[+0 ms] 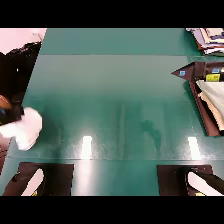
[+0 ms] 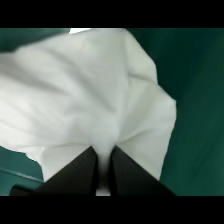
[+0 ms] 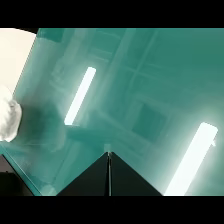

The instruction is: Fold the shirts.

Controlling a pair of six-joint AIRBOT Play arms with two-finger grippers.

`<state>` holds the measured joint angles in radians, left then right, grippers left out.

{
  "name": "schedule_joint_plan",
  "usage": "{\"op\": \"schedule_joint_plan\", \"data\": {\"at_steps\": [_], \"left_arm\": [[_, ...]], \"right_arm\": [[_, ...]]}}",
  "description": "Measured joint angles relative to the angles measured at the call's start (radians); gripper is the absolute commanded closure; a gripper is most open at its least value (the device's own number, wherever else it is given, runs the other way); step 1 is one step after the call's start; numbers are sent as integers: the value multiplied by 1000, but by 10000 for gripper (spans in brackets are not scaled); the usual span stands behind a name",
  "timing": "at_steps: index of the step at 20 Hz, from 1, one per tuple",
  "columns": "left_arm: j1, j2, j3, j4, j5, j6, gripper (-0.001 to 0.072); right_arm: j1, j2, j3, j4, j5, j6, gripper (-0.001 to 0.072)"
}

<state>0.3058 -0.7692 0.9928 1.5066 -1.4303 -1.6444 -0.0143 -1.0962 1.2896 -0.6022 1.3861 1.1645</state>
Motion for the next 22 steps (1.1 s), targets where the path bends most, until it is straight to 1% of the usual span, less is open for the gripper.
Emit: {"op": "schedule_joint_plan", "data": {"at_steps": [3,5,7,9,12,16,20,22], "left_arm": [[0,0,237,-202,-14,28,677],[0,0,353,-331,-12,39,677],[-18,1,425,-424,-2,46,677],[-73,0,454,-480,14,47,677],[-215,-11,440,-521,80,44,677],[-480,-89,386,-537,184,27,677],[-748,-264,362,-484,249,30,677],[-838,-375,360,-454,274,61,675]], "right_arm": [[0,0,76,0,-13,0,696],[0,0,132,1,-32,0,696],[0,0,182,1,-53,0,696],[0,0,220,1,-71,0,696],[0,0,254,0,-89,0,696],[0,0,269,0,-97,0,696],[0,0,273,0,-99,0,696],[0,0,274,0,-100,0,696]]}}
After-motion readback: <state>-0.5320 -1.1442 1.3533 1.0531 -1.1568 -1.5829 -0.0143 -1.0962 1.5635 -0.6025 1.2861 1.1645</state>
